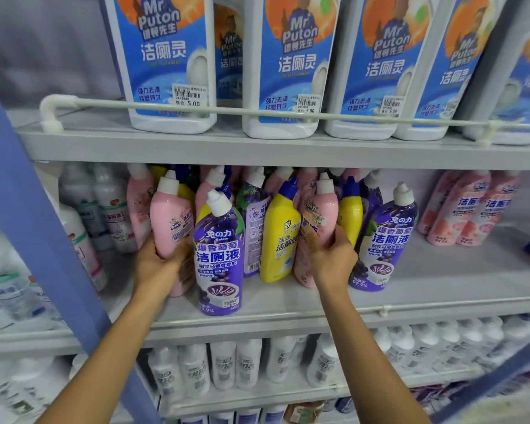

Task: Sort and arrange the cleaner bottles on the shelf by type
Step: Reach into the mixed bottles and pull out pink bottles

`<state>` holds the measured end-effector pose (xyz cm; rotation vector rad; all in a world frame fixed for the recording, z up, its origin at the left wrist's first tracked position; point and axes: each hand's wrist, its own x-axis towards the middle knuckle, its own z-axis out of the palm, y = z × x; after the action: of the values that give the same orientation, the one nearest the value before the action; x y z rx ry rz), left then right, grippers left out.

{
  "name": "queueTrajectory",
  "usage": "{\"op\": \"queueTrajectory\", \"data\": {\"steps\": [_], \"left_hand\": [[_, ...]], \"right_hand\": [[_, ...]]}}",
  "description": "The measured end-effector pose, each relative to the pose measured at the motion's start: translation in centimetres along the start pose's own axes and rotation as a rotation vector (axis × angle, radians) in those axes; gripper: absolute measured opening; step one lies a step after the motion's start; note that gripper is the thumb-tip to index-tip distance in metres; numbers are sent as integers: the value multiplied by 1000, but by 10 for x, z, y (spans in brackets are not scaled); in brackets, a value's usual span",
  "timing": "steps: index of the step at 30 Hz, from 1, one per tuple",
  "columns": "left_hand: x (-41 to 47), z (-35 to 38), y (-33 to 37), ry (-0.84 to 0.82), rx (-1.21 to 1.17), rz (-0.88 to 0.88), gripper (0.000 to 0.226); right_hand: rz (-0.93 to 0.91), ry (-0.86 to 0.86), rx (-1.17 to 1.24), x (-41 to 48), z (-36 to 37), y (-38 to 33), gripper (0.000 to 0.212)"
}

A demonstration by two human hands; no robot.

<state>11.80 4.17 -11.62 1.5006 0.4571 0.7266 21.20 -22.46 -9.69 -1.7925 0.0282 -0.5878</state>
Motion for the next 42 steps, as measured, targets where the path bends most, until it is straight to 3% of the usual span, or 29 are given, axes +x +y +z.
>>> {"op": "queueTrajectory", "data": {"steps": [3,9,15,20,23,26,32,42], "left_hand": [[-7,-5,-3,5,-30,-11,35],[-11,-4,-7,-11,-72,-32,43],[-19,-17,3,17,-100,0,30],[-56,-33,18,-22,-92,86,25],[-89,-34,28,-37,-109,125,41],[-120,-24,36,-72,-116,167,40],[-157,42,46,-307,-98,147,28],[-204,250,59,-568,-129,59,27]], "right_hand": [[20,-32,-16,-9,-11,2,38],[187,-148,246,-20,7,19,47],[171,-164,252,-26,-3,17,56],[99,-136,332,-31,-31,7,36],[68,-156,383,-35,-52,-1,45],[80,-183,430,-34,-80,-4,35],[131,-144,429,-19,-131,10,32],[123,-89,329,65,-259,66,16]]}}
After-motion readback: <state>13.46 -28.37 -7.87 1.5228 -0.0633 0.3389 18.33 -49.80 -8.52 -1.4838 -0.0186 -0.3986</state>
